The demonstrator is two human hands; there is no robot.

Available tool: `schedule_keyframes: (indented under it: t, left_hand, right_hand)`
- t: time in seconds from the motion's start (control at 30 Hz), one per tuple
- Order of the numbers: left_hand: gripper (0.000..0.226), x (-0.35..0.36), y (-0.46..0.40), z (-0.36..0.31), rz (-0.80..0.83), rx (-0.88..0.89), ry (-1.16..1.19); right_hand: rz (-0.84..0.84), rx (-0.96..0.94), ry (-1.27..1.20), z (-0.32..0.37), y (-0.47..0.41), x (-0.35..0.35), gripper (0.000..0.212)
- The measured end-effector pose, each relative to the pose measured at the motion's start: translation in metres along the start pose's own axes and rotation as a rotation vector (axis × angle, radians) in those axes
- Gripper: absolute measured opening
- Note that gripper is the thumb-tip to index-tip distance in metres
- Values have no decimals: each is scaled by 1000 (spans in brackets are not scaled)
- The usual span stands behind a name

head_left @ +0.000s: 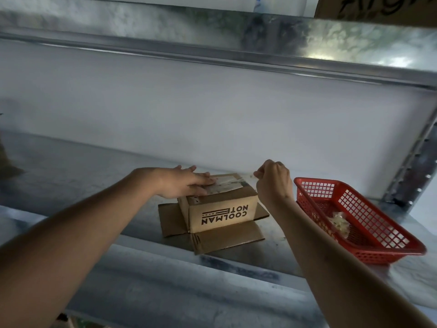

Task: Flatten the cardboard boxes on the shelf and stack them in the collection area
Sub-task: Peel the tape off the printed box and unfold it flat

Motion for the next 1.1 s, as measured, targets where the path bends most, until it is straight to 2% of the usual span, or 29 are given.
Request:
schedule_keyframes:
  t: [0.1,0.2,0.3,0.4,0.53,0.67,0.8,0.93,1.0,1.1]
  left_hand:
    - [54,-5,1,-10,-13,-34,18]
    - [40,-13,7,-21,-128,-75,99]
    - [22,-12,11,-29,-188,-72,149]
    - [21,-10,14,-34,-222,-47,162]
    - [28,-2,18,-35,-244,-36,182]
    - [39,1,16,-31,-271,-48,143]
    - [44,4,13,-29,-280,-43,149]
    - [48,5,11,-28,-287,-27,128]
    - [52,6,10,-27,-284,-22,121]
    - [53,8,8,-24,-273,-13,113]
  right_hand:
    - [-39,-77,0,6,-2,-4,10]
    - [-72,-244,-20,25,-9,-9,11]
    - [-19,-421,-17,50,-11,-3,14]
    - [90,-537,-31,68,-3,15,18]
    - [162,-521,-111,73,-1,31,25]
    - [219,-409,-269,66,-5,40,39]
    - [236,-371,-311,65,-9,41,39]
    - [221,-249,-359,57,-11,45,49]
    - [301,-240,-287,57,-12,53,44]
    - [438,-307,-234,63,-9,62,23]
Point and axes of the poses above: each hand's wrist, its own y-axis away from the middle knuckle, its own x-axis out of the palm, z = x × y, the point moved 10 cm from there along -y, towards the middle knuckle, and after that the axes turned 13 degrees about -x, right-handed, at the moved point
